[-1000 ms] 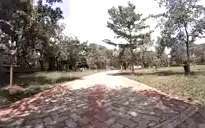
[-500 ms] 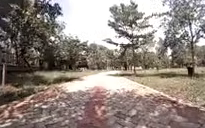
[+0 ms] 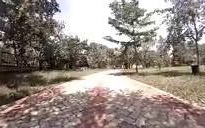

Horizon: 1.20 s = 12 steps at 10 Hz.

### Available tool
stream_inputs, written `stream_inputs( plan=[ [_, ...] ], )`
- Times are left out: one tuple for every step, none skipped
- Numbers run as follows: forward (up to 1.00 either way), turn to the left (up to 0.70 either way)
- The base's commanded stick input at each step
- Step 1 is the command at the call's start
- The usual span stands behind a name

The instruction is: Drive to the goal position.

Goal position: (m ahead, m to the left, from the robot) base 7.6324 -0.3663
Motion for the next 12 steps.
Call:
stream_inputs(
  plan=[
    [0.7, 0.0],
    [0.7, 0.0],
    [0.7, 0.0],
    [0.7, 0.0],
    [0.7, 0.0],
    [0.7, 0.0],
    [0.7, 0.0],
    [0.7, 0.0],
    [0.7, 0.0],
    [0.7, 0.0],
    [0.7, 0.0],
    [0.7, 0.0]
  ],
)
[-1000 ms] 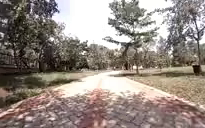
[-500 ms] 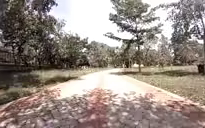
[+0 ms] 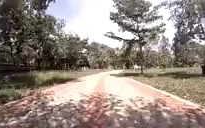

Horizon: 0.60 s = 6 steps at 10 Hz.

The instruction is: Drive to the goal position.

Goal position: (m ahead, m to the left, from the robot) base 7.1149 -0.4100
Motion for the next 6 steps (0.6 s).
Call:
stream_inputs(
  plan=[
    [0.7, 0.0],
    [0.7, 0.0],
    [0.7, 0.0],
    [0.7, 0.0],
    [0.7, 0.0],
    [0.7, 0.0]
  ],
)
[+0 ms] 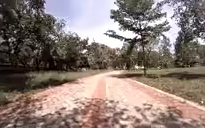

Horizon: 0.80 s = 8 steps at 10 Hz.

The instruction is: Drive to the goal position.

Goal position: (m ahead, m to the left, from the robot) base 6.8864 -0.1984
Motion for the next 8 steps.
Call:
stream_inputs(
  plan=[
    [0.7, 0.0],
    [0.7, 0.0],
    [0.7, 0.0],
    [0.7, -0.01],
    [0.7, -0.16],
    [0.7, -0.35],
    [0.7, -0.35],
    [0.7, -0.11]
  ],
)
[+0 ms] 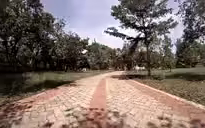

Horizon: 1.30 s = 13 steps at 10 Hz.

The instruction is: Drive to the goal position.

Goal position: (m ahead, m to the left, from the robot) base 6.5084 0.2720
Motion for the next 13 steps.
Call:
stream_inputs(
  plan=[
    [0.7, 0.0],
    [0.7, 0.0],
    [0.7, 0.0],
    [0.7, 0.0],
    [0.7, 0.0],
    [0.7, 0.0],
    [0.7, 0.0],
    [0.7, 0.0],
    [0.7, 0.0],
    [0.7, 0.0],
    [0.7, 0.0],
    [0.7, 0.0],
    [0.7, 0.0]
  ],
)
